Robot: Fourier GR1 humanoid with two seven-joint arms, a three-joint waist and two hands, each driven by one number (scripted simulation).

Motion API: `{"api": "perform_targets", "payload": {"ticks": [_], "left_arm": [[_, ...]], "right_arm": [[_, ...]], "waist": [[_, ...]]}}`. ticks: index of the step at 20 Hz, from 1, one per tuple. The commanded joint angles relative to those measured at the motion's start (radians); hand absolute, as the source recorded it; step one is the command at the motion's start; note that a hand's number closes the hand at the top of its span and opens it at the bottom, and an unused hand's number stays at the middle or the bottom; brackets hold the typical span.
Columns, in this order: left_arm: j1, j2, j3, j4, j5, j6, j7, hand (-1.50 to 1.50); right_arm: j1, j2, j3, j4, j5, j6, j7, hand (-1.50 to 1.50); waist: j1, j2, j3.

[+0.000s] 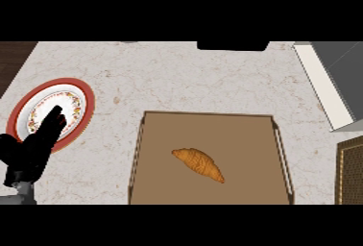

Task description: Pick the eggplant from the tray and place it in the tiered shelf

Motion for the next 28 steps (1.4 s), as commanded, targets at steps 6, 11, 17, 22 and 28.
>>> {"api": "perform_targets", "payload": {"ticks": [6,11,17,22,28], "left_arm": [[-0.008,0.019,0.04,0.025,0.021,-0.032,-0.017,0.0],[-0.02,-0.021,0.017,0.054,-0.02,0.007,-0.032,0.0],[0.002,-0.04,-0.009,0.008,-0.04,0.02,-0.011,0.0],[-0.001,-0.009,0.027,0.041,-0.017,-0.018,-0.031,0.0],[0.032,-0.01,0.03,-0.027,-0.015,-0.018,0.004,0.0]], "right_arm": [[0.037,-0.077,-0.051,0.077,0.062,0.018,0.135,1.5],[0.075,-0.082,-0.098,0.073,0.054,-0.068,0.13,1.5],[0.151,-0.14,-0.17,0.076,0.029,-0.172,0.077,1.5],[0.207,-0.175,-0.215,0.041,0.041,-0.214,0.128,1.5],[0.232,-0.175,-0.231,0.106,0.053,-0.169,0.08,-1.5]], "waist": [[-0.013,-0.001,0.001],[-0.012,0.0,0.001],[-0.005,0.003,0.003],[-0.01,0.002,0.002],[0.0,-0.002,0.002]]}}
